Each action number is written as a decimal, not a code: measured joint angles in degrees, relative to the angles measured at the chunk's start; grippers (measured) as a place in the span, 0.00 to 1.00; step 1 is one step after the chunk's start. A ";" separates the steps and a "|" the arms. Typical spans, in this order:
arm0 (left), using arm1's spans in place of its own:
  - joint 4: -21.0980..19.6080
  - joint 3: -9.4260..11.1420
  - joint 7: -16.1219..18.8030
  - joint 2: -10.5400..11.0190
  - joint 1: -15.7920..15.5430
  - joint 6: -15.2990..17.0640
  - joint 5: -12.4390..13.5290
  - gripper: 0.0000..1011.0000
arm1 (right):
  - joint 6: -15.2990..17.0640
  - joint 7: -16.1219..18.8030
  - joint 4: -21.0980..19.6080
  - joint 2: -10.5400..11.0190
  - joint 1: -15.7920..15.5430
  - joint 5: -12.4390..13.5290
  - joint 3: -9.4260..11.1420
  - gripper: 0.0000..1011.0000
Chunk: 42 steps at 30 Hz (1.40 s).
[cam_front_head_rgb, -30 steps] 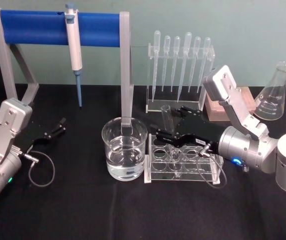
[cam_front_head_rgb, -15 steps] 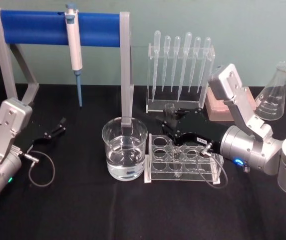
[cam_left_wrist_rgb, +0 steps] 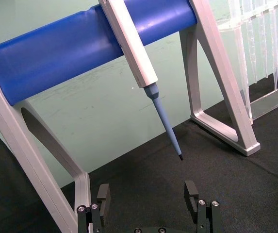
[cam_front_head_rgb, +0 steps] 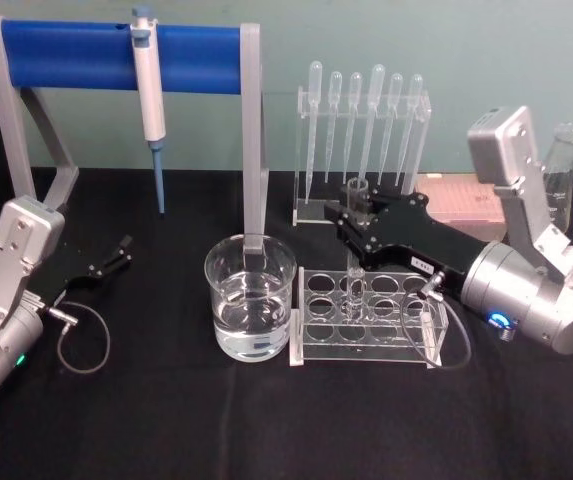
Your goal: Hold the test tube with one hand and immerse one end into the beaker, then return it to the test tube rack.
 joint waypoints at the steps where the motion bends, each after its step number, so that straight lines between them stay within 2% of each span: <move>1: 0.00 0.00 0.00 0.00 0.00 0.00 0.00 0.99 | -0.17 -0.17 -0.61 0.07 -0.28 0.50 0.42 0.22; 5: 0.00 0.00 0.00 0.00 0.00 0.00 0.00 0.99 | -0.23 -0.56 -2.00 0.20 -0.71 1.95 1.41 0.22; 14: 0.00 0.00 0.00 0.00 0.00 0.00 0.00 0.99 | 1.20 -1.29 -3.05 0.47 0.12 3.22 1.50 0.22; 42: 0.00 0.00 0.00 0.00 0.00 0.00 0.00 0.99 | 1.64 -1.53 -3.07 0.56 0.54 3.32 1.25 0.22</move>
